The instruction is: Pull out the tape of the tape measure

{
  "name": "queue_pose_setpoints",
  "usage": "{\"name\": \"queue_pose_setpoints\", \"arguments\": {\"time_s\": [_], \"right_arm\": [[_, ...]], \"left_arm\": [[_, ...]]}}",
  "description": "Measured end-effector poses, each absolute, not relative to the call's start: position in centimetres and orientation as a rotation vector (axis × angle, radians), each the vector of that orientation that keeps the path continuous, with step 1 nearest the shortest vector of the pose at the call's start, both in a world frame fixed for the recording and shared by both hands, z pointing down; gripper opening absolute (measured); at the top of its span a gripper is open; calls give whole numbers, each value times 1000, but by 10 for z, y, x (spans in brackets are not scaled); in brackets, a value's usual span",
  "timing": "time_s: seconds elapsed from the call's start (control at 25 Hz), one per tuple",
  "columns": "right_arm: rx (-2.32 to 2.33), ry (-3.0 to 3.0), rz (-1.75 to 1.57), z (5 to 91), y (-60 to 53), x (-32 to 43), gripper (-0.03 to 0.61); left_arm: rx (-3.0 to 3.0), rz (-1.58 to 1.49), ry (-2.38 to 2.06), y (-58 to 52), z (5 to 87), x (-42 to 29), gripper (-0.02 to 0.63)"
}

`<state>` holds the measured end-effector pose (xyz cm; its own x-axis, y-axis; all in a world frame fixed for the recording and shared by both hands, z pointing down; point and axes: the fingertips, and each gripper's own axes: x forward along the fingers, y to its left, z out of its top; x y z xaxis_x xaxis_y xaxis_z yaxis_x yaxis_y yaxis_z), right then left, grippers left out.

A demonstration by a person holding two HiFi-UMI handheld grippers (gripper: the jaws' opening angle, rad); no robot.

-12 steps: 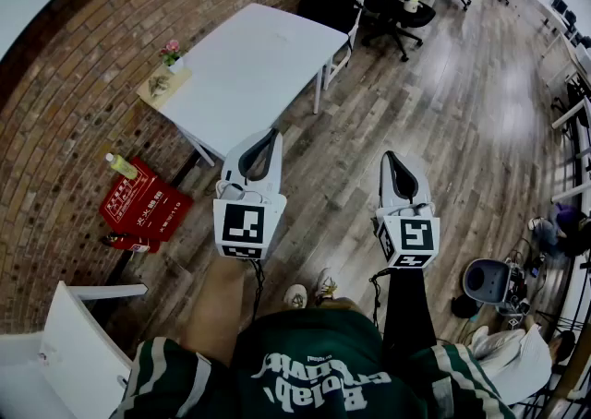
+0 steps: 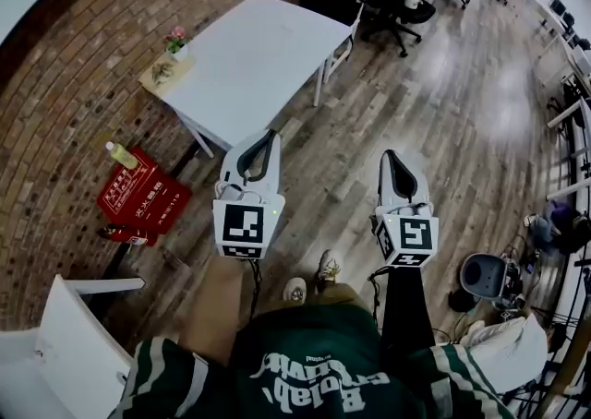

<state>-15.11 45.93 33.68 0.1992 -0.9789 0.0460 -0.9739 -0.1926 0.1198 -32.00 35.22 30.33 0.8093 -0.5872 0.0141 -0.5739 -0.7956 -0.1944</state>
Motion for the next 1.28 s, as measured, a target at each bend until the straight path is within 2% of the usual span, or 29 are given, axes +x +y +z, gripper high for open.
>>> {"name": "queue_pose_setpoints", "arguments": {"time_s": [0.04, 0.16, 0.4, 0.96, 1.28], "right_arm": [[2342, -1919, -62, 335, 457, -149, 15], [2350, -1944, -87, 328, 446, -141, 81], [2350, -1983, -100, 332, 410, -102, 103], [2295, -2155, -54, 334, 251, 54, 123], [2246, -2241, -14, 343, 173, 105, 132]], "left_arm": [[-2817, -104, 903, 351, 303, -319, 2], [-2834, -59, 854, 344, 298, -309, 85], [-2836, -49, 811, 316, 302, -269, 137], [-2803, -36, 914, 179, 292, -123, 143], [-2758, -86, 996, 110, 298, -82, 143]]}}
